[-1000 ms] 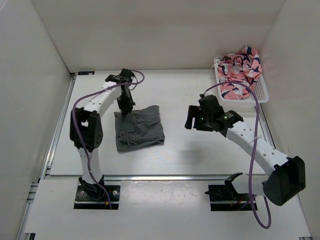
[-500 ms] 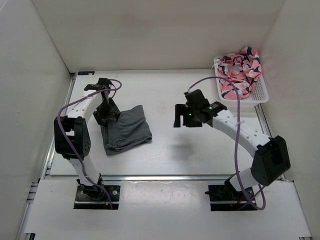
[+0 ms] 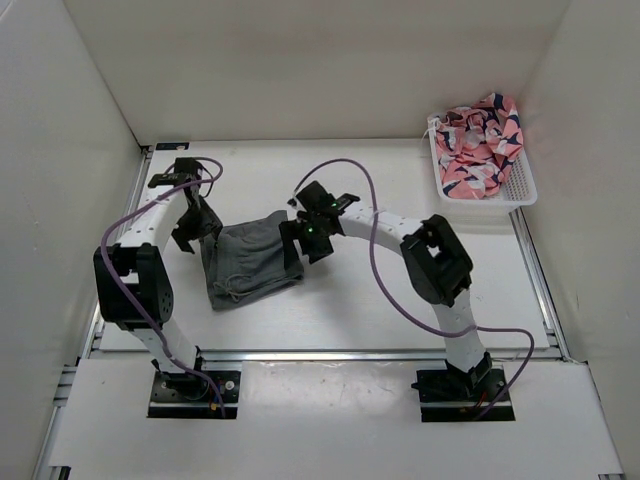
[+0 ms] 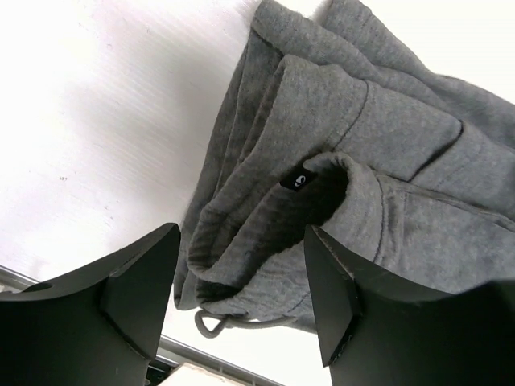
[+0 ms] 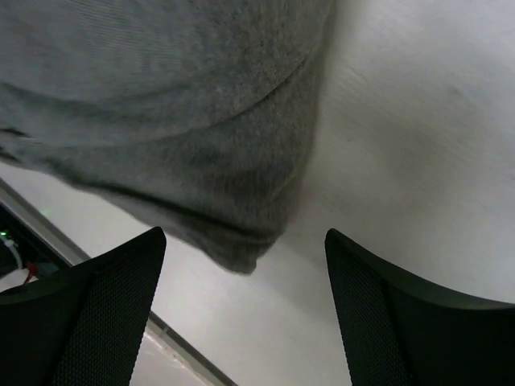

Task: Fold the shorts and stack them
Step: Fold the shorts

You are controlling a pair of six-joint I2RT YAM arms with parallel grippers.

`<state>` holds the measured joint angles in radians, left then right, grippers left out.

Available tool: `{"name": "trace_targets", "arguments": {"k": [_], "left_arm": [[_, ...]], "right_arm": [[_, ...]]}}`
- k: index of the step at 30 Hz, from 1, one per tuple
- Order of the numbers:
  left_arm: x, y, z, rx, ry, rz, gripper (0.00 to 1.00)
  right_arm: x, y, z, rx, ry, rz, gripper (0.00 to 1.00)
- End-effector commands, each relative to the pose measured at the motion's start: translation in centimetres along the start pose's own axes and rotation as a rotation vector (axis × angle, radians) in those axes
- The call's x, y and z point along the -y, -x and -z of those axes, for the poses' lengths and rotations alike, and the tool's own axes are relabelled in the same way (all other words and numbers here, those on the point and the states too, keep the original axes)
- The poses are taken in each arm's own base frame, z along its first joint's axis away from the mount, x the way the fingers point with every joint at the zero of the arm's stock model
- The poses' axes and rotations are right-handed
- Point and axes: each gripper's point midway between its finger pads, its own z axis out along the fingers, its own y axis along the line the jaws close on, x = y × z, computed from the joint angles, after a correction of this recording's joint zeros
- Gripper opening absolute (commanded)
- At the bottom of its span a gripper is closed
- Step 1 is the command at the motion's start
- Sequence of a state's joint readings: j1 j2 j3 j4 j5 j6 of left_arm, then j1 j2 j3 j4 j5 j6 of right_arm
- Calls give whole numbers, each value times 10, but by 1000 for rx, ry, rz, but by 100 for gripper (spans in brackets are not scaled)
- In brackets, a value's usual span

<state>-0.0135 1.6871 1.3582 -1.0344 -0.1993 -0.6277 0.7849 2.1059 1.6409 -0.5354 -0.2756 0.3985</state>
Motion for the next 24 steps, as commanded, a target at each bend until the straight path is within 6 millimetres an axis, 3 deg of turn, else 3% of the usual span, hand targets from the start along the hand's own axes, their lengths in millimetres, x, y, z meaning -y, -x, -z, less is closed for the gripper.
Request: {"name": "trace_targets", "arguments": {"k": [1,3,6,7,8,11,12,13,15,17,20,21,23,24], "left_arm": [[-1,10,-1,31,-4,2,74],[1,11,6,42,-24,-3,73],[1,7,4,26,-32,-5,70],[1,4,6,22,-41,-17,68],[2,6,5,29,-46,-26,68],[11,1,15,50,-72,-87,67],[11,3,20,63,-82,-84,67],[14,2,28,82,-99,-106,67],[15,-8,31,75,-115,-121,68],[28,-16,43,80,-183,-155,69],[43,-36,53,61,-270,-198,75],[56,-46,58,63,-313,-248,76],[72,-61,69,60,-370,-302,89],[92,-70,82,78,-418,-345,93]], "right_arm": [[-22,8,-7,3,74,32,82],[-14,1,-19,-14,55,-8,75],[-11,-2,-24,1,62,-13,46],[-14,-3,-23,2,81,-30,31],[-15,-2,-24,25,92,-33,2],[16,-8,-11,70,52,-145,0],[26,-3,6,111,43,-173,0],[45,-24,6,88,-6,-203,0],[54,-25,28,136,-40,-214,0],[68,-40,36,123,-93,-211,0],[71,-43,55,142,-143,-204,38],[66,-37,68,180,-146,-210,75],[73,-36,86,234,-188,-231,89],[69,-36,93,244,-182,-243,89]]}}
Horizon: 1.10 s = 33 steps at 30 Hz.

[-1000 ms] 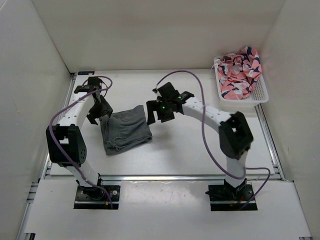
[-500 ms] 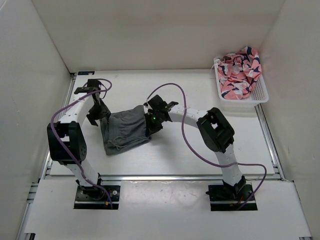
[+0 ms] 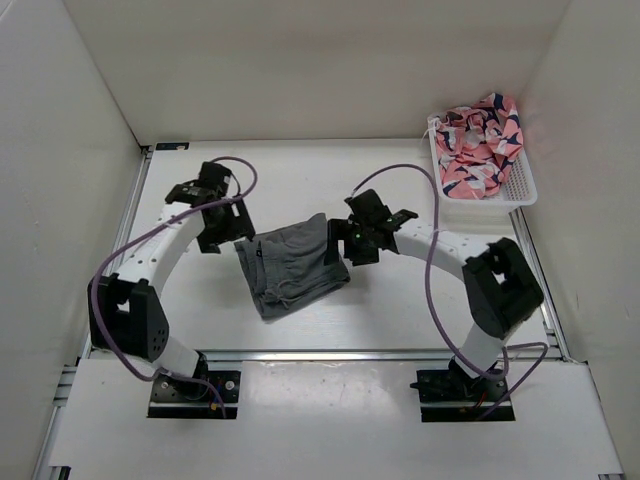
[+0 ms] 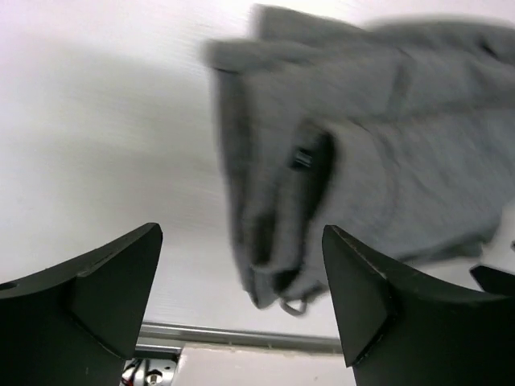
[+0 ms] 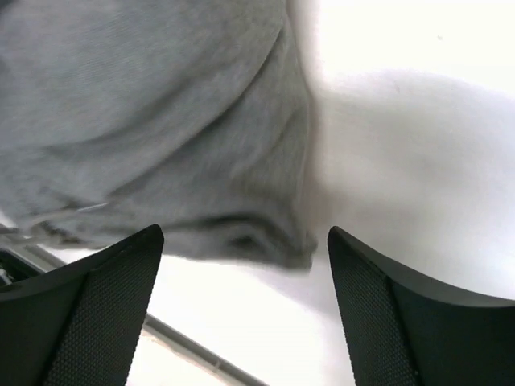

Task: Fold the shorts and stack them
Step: Fold the shorts

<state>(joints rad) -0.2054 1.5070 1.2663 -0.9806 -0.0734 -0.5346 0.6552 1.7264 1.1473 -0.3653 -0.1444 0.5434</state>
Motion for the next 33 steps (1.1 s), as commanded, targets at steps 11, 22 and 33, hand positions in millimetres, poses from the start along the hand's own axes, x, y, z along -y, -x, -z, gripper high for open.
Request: {"name": "trace_targets", "arguments": {"k": [11,22,33], "left_arm": [[78,-17,-46,-20,27,-186,78],[65,0,-62,-17,72,-140,10],[37,29,-64,-4,183,-112,10]], "right_arm": [[-12,59,13,75,-17,102,84],[-21,103,-62,9,146,97,11],[-12,108,-14,171,49,8,1]]}}
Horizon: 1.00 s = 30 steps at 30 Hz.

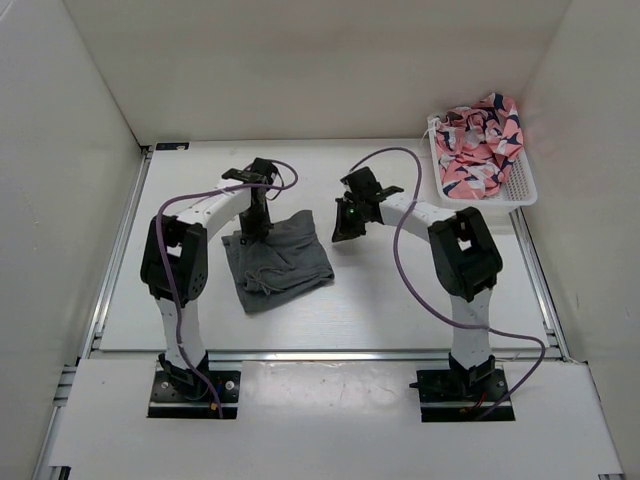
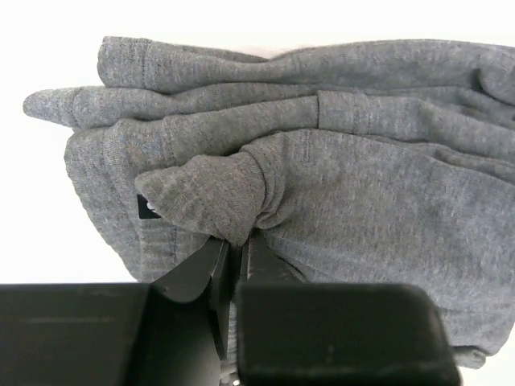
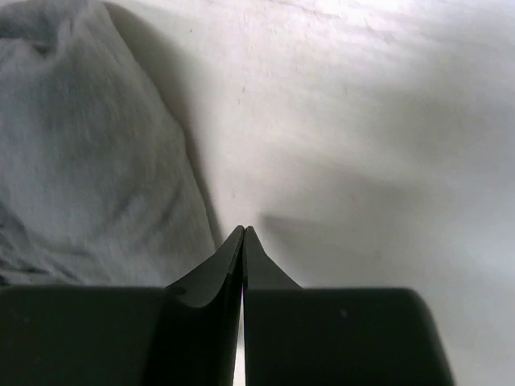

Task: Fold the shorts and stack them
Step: Fold the shorts

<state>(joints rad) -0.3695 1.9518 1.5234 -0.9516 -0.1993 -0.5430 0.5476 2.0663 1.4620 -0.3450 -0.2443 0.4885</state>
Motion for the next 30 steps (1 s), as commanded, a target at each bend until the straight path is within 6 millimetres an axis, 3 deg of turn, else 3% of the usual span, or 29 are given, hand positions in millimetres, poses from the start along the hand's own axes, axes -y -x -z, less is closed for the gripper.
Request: {"name": "trace_targets", "arguments": {"k": [1,2,4,6,10,11,12,13,14,15,18,21,23,26,28,30], "left_arm": [[-37,13,27,57,63,81,10],[-41,11,37,68,39,107,12],[-52,2,37,43,13,150,21],[-56,1,43,53,-16,182,22],[-58,-8,38,12,-42,220,35],[-60,-13,34,-7,-43,226,42],[-60,-13,34,-7,-43,237,67],[-64,-20,32,-26,-43,244,82],[-62,-18,32,-19,-48,254,95],[-66,-18,37,-12,-58,267,100],[-77,-21,37,-2,-46,299,100],[-91,-31,28,-30,-29,334,88],[-100,-38,8,-59,-6,360,77],[-96,-41,-13,-87,-19,367,70],[-92,-41,-25,-117,-8,331,68],[-73,-27,-26,-90,-33,282,66]], "right_arm": [[-32,39,51,193,2,63,4],[-39,33,54,182,6,85,5],[-55,31,58,185,25,122,9],[-75,29,51,153,67,160,11],[-112,20,26,59,151,221,14],[-113,9,5,10,152,225,15],[-125,22,5,30,179,245,16],[-134,14,-1,-12,206,252,18],[-131,6,-20,-47,194,250,20],[-139,14,-21,-34,216,257,22],[-139,4,-44,-73,197,262,22],[-118,-9,-66,-124,126,222,22],[-100,-10,-77,-119,37,179,19],[-68,-24,-81,-127,-102,86,17],[-38,-27,-72,-107,-199,17,15],[-25,-30,-65,-71,-244,-57,11]]}}
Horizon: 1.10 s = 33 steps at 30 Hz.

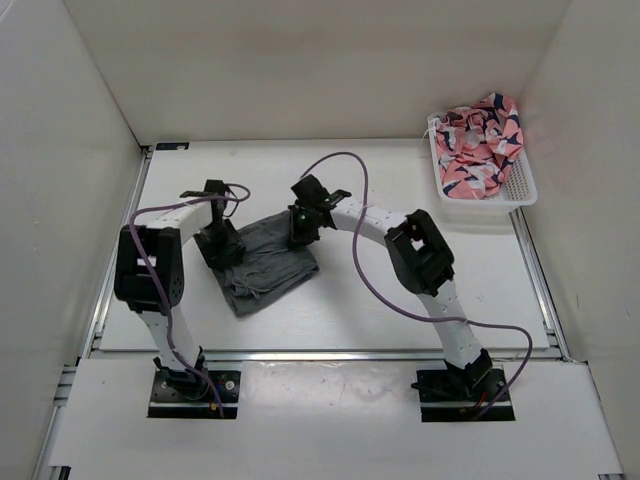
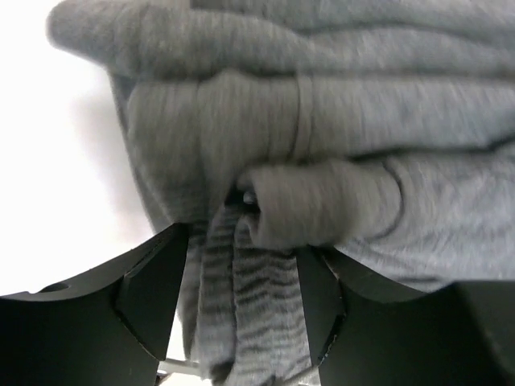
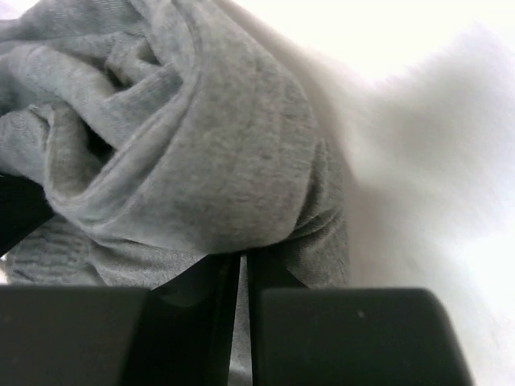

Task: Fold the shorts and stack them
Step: Fold the shorts

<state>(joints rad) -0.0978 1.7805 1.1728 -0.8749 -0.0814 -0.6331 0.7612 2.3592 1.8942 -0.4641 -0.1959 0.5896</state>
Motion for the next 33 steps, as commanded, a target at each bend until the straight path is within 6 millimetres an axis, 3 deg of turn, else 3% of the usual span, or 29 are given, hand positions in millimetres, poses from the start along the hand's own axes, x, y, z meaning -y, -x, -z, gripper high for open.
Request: {"name": "trace_targets", "arguments": {"k": [1,3,4,5,9,11,13,16,17,18,20,22,23,24,25,26,28,29,31,32,33], "left_arm": [[38,17,0,59,-66,-87,66],[63,23,0,73,-85,-126,66],[72,24,-1,72,-99,-149,66],[83,19,-8,51,-104,-174,66],[125,38,-2,94,-158,-233,69],[131,37,4,87,-165,-257,72],[139,42,22,116,-191,-272,79],[133,54,66,193,-191,-286,93],[129,58,79,224,-187,-280,96],[126,62,105,272,-209,-283,99],[112,71,138,327,-215,-265,99],[98,77,186,414,-281,-228,99],[93,75,199,433,-307,-219,99],[87,73,214,458,-338,-209,99],[74,71,246,532,-385,-187,99],[68,63,253,544,-400,-198,99],[49,54,286,627,-451,-175,99],[41,48,284,636,-439,-179,99],[24,44,291,682,-428,-153,99],[13,36,303,723,-440,-141,99],[5,30,295,718,-423,-138,99]], "right_arm": [[87,-35,18,-17,-313,-175,11],[98,-39,28,24,-342,-240,9],[97,-33,44,63,-335,-261,9],[108,-52,47,46,-364,-292,9],[115,-50,78,127,-403,-317,9],[115,-40,93,170,-403,-304,16],[109,-29,106,203,-382,-281,40],[85,2,150,306,-313,-185,94],[74,11,174,354,-295,-161,100],[64,22,192,390,-285,-118,100],[55,27,231,455,-282,-77,100],[55,33,261,514,-297,-63,100],[65,32,286,553,-316,-87,100],[74,27,295,562,-343,-100,100],[83,23,303,570,-372,-103,100],[96,19,325,602,-412,-116,100],[120,2,336,596,-481,-138,100],[132,-7,352,612,-515,-164,100],[155,-26,360,601,-593,-184,100],[162,-34,376,637,-613,-205,100],[169,-41,381,640,-637,-202,100]]}}
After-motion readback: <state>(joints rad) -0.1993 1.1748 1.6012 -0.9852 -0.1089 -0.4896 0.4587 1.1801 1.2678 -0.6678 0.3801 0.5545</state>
